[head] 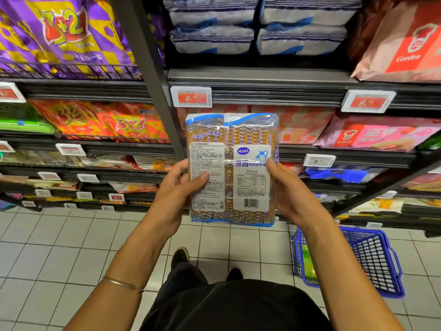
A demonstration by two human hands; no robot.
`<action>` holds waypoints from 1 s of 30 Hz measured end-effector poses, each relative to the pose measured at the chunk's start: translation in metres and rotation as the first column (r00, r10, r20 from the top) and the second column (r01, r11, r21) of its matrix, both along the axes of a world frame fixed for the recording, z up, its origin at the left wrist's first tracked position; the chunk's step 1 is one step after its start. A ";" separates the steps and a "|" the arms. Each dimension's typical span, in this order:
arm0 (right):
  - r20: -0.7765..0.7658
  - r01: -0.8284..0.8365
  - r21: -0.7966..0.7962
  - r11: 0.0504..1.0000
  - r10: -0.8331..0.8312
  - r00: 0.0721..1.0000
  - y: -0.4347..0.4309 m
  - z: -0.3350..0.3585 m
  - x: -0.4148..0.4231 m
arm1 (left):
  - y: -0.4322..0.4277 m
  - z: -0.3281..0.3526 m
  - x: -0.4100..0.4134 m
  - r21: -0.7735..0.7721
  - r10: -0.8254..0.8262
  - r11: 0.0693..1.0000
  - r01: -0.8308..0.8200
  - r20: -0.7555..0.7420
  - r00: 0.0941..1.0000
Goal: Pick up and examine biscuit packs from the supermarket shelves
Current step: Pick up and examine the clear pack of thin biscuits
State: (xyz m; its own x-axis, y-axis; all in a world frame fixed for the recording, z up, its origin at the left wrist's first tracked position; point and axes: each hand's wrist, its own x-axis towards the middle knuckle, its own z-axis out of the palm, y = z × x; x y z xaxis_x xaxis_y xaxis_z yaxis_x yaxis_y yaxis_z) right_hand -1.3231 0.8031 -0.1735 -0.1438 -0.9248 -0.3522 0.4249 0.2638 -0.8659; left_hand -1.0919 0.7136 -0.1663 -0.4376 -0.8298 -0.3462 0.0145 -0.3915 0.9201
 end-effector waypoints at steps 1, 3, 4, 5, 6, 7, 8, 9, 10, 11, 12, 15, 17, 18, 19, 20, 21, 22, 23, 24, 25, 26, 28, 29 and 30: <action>0.014 0.001 -0.001 1.000 -0.001 1.000 -0.002 0.001 0.001 | -0.001 0.001 0.000 -0.003 0.007 1.000 -0.007 0.000 1.000; 0.011 0.002 0.004 1.000 -0.003 1.000 -0.004 0.001 0.003 | -0.001 0.003 0.000 -0.009 0.016 1.000 -0.016 0.008 1.000; 0.011 0.006 0.006 1.000 -0.006 1.000 -0.004 0.001 0.003 | -0.001 0.003 0.000 -0.013 0.019 1.000 -0.019 0.011 1.000; 0.020 0.011 0.004 1.000 -0.011 1.000 -0.005 0.002 0.003 | -0.001 0.003 0.000 -0.017 0.022 1.000 -0.022 0.010 1.000; 0.041 0.012 0.000 1.000 -0.012 0.999 -0.005 0.001 0.004 | -0.001 0.003 0.000 -0.022 0.024 0.999 -0.024 0.008 1.000; 0.061 0.018 0.000 1.000 -0.018 0.998 -0.006 0.000 0.004 | -0.001 0.004 0.000 -0.027 0.027 0.999 -0.026 0.004 1.000; 0.075 0.024 0.003 1.000 -0.024 0.997 -0.006 -0.001 0.004 | 0.000 0.004 -0.001 -0.033 0.027 0.999 -0.027 -0.001 1.000; 0.079 0.027 0.003 1.000 -0.028 0.997 -0.006 -0.002 0.004 | 0.000 0.004 -0.001 -0.037 0.025 0.999 -0.025 -0.004 1.000; 0.084 0.026 -0.003 1.000 -0.026 0.996 -0.006 -0.002 0.004 | 0.000 0.004 -0.001 -0.043 0.020 0.999 -0.020 -0.003 1.000; 0.090 0.025 -0.009 1.000 -0.024 0.996 -0.005 -0.002 0.004 | -0.001 0.004 0.000 -0.051 0.012 0.999 -0.013 -0.002 1.000; 0.096 0.027 -0.014 1.000 -0.025 0.995 -0.004 -0.003 0.004 | -0.001 0.004 0.000 -0.059 0.006 0.998 -0.006 -0.004 1.000; 0.058 0.053 -0.017 0.998 -0.052 0.997 -0.004 -0.004 0.005 | -0.001 0.005 0.000 -0.080 -0.003 0.997 0.002 -0.007 1.000; 0.031 0.058 -0.037 0.998 -0.057 0.998 -0.004 -0.004 0.005 | -0.001 0.006 0.000 -0.085 -0.010 0.996 0.009 -0.006 1.000; 0.031 0.063 -0.046 0.997 -0.062 0.998 -0.005 -0.004 0.005 | -0.002 0.006 0.000 -0.083 -0.015 0.996 0.015 -0.007 1.000; 0.042 0.073 -0.053 0.996 -0.071 0.997 -0.005 -0.004 0.004 | -0.002 0.006 0.000 -0.077 -0.024 0.997 0.024 -0.008 1.000; 0.060 0.084 -0.057 0.995 -0.081 0.995 -0.005 -0.004 0.003 | -0.003 0.007 0.001 -0.066 -0.041 0.997 0.040 -0.011 0.999; 0.083 0.093 -0.060 0.994 -0.088 0.993 -0.005 -0.003 0.002 | -0.003 0.006 0.003 -0.046 -0.066 0.997 0.065 -0.022 0.998; 0.103 0.096 -0.062 0.993 -0.090 0.991 -0.005 -0.004 0.001 | -0.003 0.007 0.005 -0.018 -0.092 0.996 0.091 -0.045 0.995; 0.117 0.095 -0.062 0.994 -0.087 0.989 -0.004 -0.003 0.001 | -0.004 0.007 0.006 0.007 -0.119 0.993 0.120 -0.073 0.990; 0.118 0.086 -0.066 0.994 -0.078 0.990 -0.004 -0.004 0.000 | -0.004 0.008 0.007 0.020 -0.147 0.989 0.150 -0.103 0.984; 0.110 0.071 -0.076 0.995 -0.062 0.992 -0.005 -0.004 0.000 | -0.005 0.008 0.007 0.023 -0.169 0.985 0.174 -0.136 0.976; 0.094 0.054 -0.086 0.995 -0.046 0.994 -0.005 -0.003 0.001 | -0.005 0.007 0.006 0.019 -0.180 0.982 0.186 -0.169 0.969; 0.071 0.022 -0.091 0.996 -0.016 0.997 -0.006 -0.004 0.002 | -0.006 0.005 0.004 -0.010 -0.167 0.986 0.168 -0.181 0.969; 0.060 0.007 -0.092 0.996 -0.002 0.998 -0.006 -0.005 0.002 | -0.006 0.004 0.002 -0.030 -0.147 0.989 0.144 -0.178 0.973; 0.040 0.001 -0.097 0.995 0.003 0.999 -0.007 -0.005 0.002 | -0.006 0.002 0.002 -0.040 -0.126 0.992 0.120 -0.188 0.974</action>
State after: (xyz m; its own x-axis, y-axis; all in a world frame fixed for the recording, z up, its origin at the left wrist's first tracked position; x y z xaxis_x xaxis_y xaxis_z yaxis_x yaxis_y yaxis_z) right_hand -1.3207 0.7960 -0.1790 -0.1306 -0.9550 -0.2662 0.4592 0.1797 -0.8700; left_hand -1.0898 0.7076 -0.1644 -0.5926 -0.7736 -0.2244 0.1434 -0.3755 0.9156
